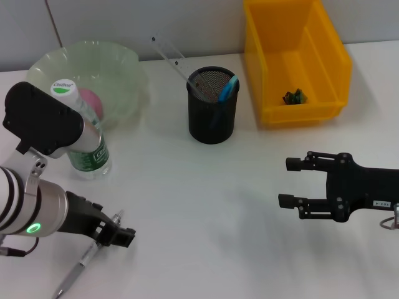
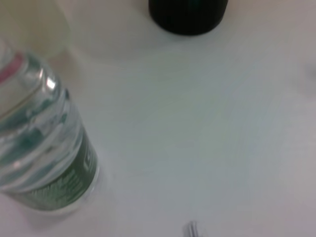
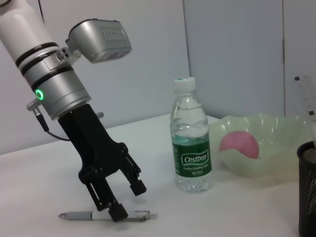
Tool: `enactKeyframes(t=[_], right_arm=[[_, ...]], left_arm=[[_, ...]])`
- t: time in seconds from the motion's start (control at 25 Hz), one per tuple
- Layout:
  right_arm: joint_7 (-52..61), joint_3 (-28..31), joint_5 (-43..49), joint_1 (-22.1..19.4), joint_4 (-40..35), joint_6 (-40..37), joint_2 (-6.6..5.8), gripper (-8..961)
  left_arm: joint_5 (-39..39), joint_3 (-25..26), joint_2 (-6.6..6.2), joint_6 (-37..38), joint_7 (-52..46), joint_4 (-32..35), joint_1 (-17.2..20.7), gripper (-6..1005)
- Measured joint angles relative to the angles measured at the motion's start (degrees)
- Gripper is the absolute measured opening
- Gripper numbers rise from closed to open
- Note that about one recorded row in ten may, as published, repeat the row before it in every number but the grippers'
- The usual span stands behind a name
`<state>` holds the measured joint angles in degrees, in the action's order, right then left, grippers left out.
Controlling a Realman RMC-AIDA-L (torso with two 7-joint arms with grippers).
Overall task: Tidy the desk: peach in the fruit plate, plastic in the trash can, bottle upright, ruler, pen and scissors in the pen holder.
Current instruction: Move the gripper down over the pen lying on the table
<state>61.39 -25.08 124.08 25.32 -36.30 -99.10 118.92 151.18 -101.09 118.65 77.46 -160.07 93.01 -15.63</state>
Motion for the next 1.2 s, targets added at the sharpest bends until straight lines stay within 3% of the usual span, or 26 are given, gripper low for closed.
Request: enactKeyframes(t=[0.72, 1.2], right_arm=[[-0.7, -0.4, 0.1, -0.6, 0.5, 1.5, -0.01, 757], [-0.7, -0.4, 0.1, -0.9, 0.4, 1.6, 0.05, 757]], left_arm=[[0.6, 0.4, 0.00, 3.2, -2.7, -5.4, -5.2, 811], [2.2, -0.1, 0.09, 3.6, -3.5, -7.5, -7.7, 685]])
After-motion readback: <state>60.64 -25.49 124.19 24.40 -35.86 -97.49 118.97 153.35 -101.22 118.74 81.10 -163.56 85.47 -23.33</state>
